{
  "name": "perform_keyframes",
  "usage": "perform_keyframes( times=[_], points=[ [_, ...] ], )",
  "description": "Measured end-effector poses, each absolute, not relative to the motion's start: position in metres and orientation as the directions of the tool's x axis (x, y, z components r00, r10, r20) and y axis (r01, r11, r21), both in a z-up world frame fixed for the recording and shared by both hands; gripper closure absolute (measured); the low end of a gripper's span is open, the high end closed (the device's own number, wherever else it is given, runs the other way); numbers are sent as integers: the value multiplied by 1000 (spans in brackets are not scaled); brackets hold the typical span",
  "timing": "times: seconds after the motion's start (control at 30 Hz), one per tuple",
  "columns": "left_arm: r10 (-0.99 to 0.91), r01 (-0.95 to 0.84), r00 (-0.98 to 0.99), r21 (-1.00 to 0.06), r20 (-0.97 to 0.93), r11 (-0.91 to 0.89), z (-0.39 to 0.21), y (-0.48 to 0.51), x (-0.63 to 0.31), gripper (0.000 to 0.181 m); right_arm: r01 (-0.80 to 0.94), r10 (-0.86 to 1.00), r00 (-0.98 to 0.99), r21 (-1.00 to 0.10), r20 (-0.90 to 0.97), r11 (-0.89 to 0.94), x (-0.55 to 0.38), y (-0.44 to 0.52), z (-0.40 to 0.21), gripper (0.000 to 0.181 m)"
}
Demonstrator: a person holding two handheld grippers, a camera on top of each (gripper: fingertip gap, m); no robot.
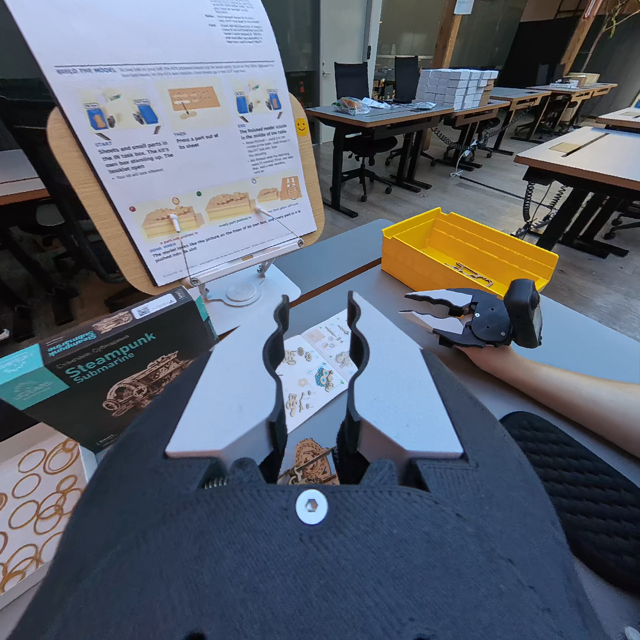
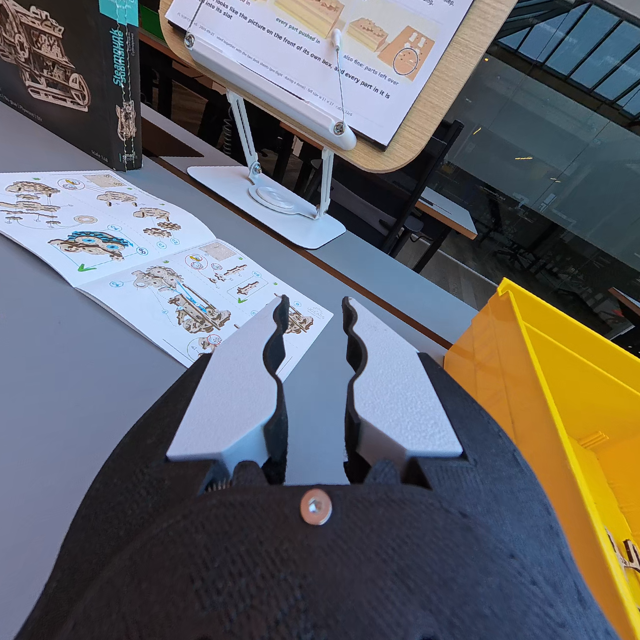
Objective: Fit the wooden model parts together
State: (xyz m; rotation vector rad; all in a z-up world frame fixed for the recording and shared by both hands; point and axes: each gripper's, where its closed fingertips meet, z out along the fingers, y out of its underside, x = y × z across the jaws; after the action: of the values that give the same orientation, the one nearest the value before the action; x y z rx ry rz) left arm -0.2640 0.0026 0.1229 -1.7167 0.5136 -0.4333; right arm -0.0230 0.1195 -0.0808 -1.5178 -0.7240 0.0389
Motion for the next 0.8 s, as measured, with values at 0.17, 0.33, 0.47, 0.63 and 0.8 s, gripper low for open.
perform_keyframes(
  times=[0.17, 0.33, 0.47, 0.63, 0.8],
  points=[
    [-521, -64, 853, -989, 16, -135, 135, -2, -279, 148, 415, 456, 789, -905, 411, 98, -24, 119, -81, 152],
    [-518, -67, 855, -987, 20, -147, 132, 0, -280, 147, 410, 456, 791, -907, 408, 99, -24, 119, -81, 152],
    [-521, -81, 854, -985, 10, -152, 130, 2, -277, 147, 411, 456, 791, -907, 408, 99, -24, 119, -81, 152],
    [-521, -83, 853, -984, 11, -156, 129, 3, -277, 147, 408, 457, 792, -908, 406, 98, -24, 119, -81, 152],
    [-511, -90, 860, -983, 6, -162, 127, 5, -282, 146, 413, 457, 789, -905, 410, 99, -24, 119, -81, 152]
  ],
)
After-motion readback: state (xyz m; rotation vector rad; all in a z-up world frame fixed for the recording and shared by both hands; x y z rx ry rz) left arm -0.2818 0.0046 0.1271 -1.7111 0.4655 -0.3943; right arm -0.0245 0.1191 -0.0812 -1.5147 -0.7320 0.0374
